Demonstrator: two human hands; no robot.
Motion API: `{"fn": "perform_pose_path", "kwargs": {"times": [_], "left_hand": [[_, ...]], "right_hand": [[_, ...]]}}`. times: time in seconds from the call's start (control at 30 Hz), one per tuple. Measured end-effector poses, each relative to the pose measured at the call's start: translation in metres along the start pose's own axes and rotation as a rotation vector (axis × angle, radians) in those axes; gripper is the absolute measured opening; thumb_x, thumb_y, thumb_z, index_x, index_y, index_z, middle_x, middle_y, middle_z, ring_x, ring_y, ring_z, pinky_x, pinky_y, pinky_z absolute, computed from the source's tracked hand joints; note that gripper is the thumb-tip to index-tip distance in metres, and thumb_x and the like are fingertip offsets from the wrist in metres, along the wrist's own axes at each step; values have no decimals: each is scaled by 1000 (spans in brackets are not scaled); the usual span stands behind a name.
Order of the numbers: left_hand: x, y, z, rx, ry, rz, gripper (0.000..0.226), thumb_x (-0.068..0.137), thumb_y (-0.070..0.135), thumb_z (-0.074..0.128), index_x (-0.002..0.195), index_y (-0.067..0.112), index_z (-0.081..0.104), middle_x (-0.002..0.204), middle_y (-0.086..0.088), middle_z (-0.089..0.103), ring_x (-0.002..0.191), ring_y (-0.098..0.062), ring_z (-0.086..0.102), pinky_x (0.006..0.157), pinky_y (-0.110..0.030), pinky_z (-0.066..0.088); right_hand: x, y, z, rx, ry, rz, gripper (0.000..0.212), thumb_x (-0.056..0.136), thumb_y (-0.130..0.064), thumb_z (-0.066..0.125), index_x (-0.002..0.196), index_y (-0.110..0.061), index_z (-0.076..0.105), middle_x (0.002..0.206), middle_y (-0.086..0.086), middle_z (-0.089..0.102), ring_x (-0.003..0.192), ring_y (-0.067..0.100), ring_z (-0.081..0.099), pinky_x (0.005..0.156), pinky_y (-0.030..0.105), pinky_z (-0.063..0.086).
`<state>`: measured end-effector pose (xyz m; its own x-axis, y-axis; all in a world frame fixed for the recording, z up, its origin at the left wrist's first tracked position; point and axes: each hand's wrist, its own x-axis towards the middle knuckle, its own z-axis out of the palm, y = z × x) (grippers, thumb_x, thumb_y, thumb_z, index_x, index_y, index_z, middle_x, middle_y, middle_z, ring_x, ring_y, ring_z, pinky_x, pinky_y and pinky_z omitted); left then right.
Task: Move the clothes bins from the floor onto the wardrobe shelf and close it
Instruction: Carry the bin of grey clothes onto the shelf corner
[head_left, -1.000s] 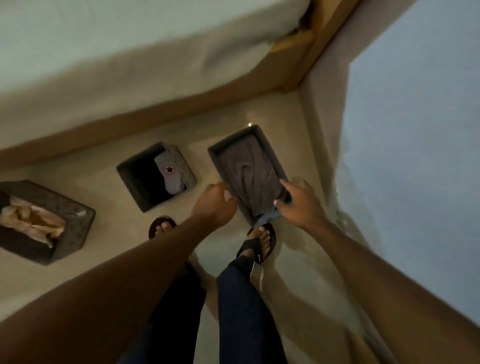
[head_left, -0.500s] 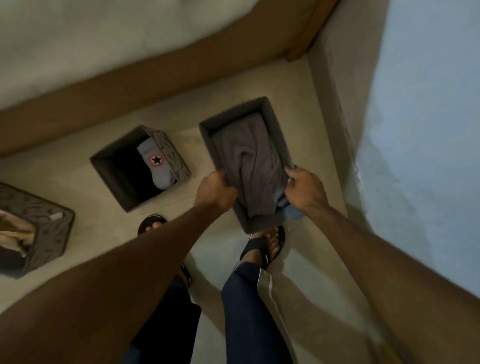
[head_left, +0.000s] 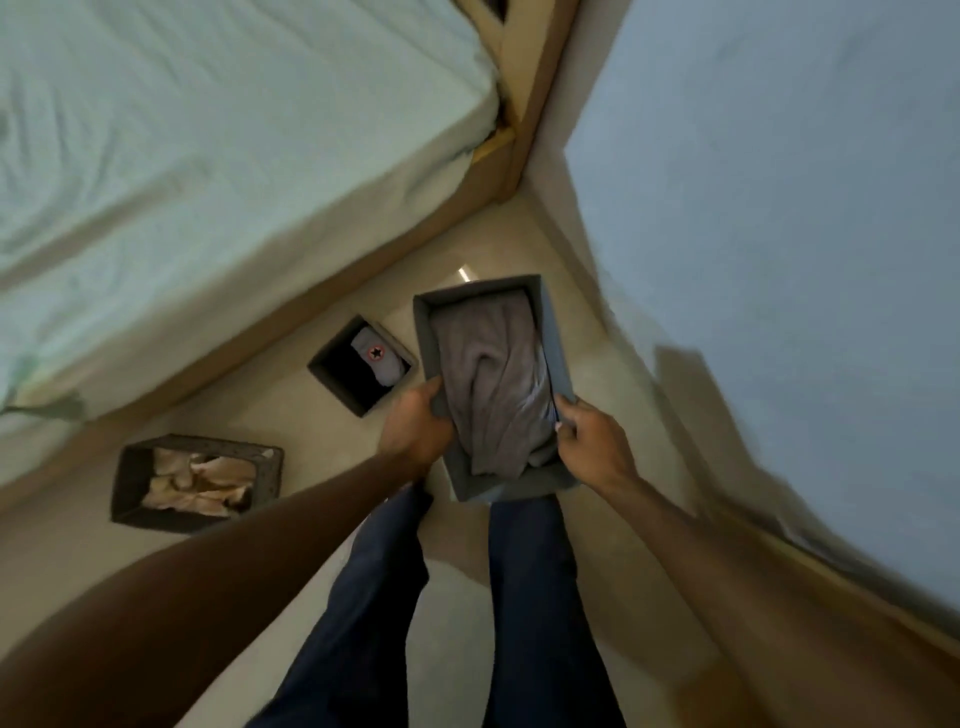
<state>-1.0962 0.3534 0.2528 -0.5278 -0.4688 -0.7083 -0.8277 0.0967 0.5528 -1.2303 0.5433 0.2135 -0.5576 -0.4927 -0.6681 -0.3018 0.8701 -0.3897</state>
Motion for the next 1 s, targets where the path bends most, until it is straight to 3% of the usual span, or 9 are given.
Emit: {"fn": "perform_pose_path", "kwargs": {"times": [0.07,0.2,0.33,0.43,0.6,0.7,0.87,1.0], "left_hand": [[-39,0,-14,40,-18,73,51,89,17,61,138,17,48,128,-6,62,115,-25,60,91,-32,50],[-120,4,-43,163,-94,249,69,88,24,63,149,28,30,133,-4,58,118,-24,57,93,-34,49],[-180,1,-59,270,-196,374,85,84,15,67,152,29,18,139,-3,55,118,-20,58,92,-27,47],[-219,2,-58,394,-307,485,98,80,15,73,153,31,10,145,-2,49,124,-19,55,98,-35,51],[-274,14,-24,543,-528,701,111,74,5,76,150,39,3,152,-4,40,134,-23,45,103,-41,48],[-310,32,10,622,-638,795,108,75,-1,71,153,33,5,154,-8,35,139,-27,38,103,-45,48],[-385,68,76,717,-796,1071,103,77,6,69,154,31,6,145,-13,46,129,-35,48,98,-55,49],[-433,100,120,747,-848,1186,104,75,0,67,153,34,8,141,-12,50,125,-35,52,93,-53,52]], "right_hand": [[-53,-14,-3,60,53,48,49,94,-19,46,143,-20,43,143,6,50,123,28,54,101,37,46],[-171,-48,0,199,187,166,50,95,-21,48,145,-18,40,149,6,43,132,25,47,107,33,41],[-268,-67,14,330,296,240,50,94,-18,48,144,-17,42,142,6,51,123,25,54,102,30,44],[-335,-68,32,414,420,311,48,92,-15,46,141,-16,47,137,6,56,117,27,58,97,34,49],[-434,-53,77,525,623,508,49,91,-11,44,139,-20,49,132,4,61,109,25,63,88,35,54],[-487,-45,95,588,739,630,50,91,-6,45,140,-17,48,132,8,61,110,27,62,90,35,53],[-570,-28,112,740,926,857,46,95,-7,43,140,-17,46,136,11,57,114,30,59,93,34,51],[-617,-10,106,752,1063,953,45,96,-9,42,140,-17,47,140,10,54,120,30,55,98,34,48]]}}
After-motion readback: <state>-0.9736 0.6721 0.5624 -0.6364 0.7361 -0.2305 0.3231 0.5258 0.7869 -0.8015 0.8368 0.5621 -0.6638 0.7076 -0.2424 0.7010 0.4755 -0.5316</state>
